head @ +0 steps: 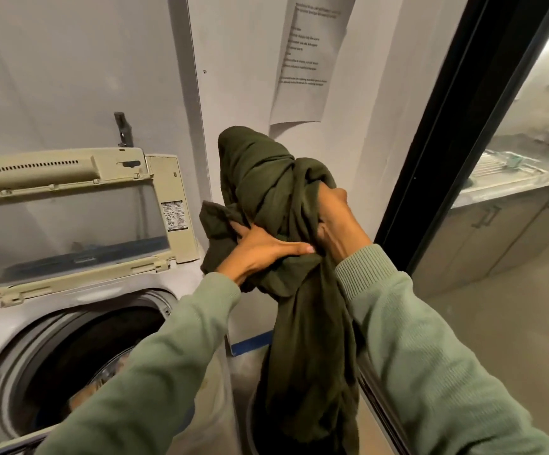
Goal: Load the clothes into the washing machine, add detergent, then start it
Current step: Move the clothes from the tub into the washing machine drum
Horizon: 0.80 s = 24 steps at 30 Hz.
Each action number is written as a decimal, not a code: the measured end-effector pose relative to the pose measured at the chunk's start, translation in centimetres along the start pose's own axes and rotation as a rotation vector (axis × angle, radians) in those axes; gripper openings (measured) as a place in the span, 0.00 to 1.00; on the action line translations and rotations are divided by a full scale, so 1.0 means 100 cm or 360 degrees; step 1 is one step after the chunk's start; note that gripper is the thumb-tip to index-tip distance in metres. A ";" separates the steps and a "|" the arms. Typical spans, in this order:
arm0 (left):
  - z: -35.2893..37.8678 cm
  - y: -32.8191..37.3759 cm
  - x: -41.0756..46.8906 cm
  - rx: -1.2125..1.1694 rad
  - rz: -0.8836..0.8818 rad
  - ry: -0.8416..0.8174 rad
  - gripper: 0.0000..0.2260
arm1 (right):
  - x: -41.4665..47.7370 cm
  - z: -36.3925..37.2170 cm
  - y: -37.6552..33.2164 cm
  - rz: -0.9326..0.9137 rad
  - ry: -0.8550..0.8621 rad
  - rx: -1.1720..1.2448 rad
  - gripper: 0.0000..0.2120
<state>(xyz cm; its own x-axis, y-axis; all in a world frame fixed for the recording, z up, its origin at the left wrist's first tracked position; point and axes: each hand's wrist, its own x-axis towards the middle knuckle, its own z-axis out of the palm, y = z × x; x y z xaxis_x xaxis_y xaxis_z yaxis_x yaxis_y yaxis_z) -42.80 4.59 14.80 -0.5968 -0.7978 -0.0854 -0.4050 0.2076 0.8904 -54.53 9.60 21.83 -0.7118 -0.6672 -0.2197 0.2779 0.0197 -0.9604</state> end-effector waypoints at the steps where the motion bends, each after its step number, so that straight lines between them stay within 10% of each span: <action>1: 0.001 0.001 0.002 -0.0062 -0.0020 0.0073 0.66 | -0.004 0.003 -0.001 0.0004 -0.0051 0.0056 0.34; 6: 0.000 0.000 0.001 -0.0465 0.0023 0.0426 0.45 | -0.012 0.005 -0.012 0.0017 -0.0282 -0.0075 0.45; 11: 0.009 -0.004 -0.006 -0.1144 -0.0036 0.0691 0.12 | -0.021 -0.011 -0.022 -0.0049 -0.0621 -0.0469 0.05; 17: 0.015 -0.017 -0.005 -0.1546 -0.0265 0.0789 0.26 | -0.005 -0.034 -0.001 -0.0211 -0.0811 -0.0325 0.07; 24: 0.006 0.002 -0.009 -0.1724 -0.0380 0.0958 0.15 | 0.015 -0.095 0.053 -0.0249 -0.0561 -0.0260 0.10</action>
<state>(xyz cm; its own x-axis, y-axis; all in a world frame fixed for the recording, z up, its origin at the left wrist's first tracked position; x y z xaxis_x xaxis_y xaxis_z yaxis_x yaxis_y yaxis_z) -42.80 5.71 14.78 -0.0628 -0.9414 -0.3314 0.4853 -0.3189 0.8141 -60.21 15.76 14.74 -0.4650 -0.8850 -0.0239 0.0579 -0.0035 -0.9983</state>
